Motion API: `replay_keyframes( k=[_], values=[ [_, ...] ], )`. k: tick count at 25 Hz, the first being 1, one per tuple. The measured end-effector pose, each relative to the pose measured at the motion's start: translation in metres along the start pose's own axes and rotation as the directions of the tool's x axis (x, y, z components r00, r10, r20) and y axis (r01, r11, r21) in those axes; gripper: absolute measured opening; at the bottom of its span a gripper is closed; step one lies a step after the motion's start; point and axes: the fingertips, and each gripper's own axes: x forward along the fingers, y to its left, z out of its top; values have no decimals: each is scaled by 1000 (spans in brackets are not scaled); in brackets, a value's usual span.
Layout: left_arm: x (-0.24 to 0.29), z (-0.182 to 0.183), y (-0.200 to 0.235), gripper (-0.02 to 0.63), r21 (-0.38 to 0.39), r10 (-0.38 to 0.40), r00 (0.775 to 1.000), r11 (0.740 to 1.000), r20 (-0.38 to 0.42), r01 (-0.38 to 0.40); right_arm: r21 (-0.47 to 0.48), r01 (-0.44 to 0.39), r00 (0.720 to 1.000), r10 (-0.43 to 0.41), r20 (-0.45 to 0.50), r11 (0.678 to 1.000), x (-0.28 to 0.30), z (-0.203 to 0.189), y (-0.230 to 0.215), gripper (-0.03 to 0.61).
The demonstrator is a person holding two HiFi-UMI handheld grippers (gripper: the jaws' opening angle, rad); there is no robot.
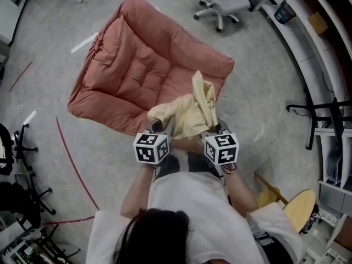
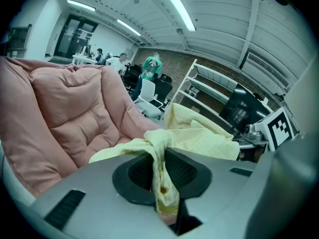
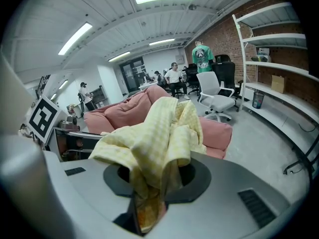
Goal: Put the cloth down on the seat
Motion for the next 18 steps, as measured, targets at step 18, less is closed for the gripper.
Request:
replay_keyframes(
  k=[18],
  values=[
    [109, -13, 30, 74, -72, 56, 995, 995, -80, -62, 61, 0, 994, 6, -106, 998, 84, -20, -83, 129]
  ],
)
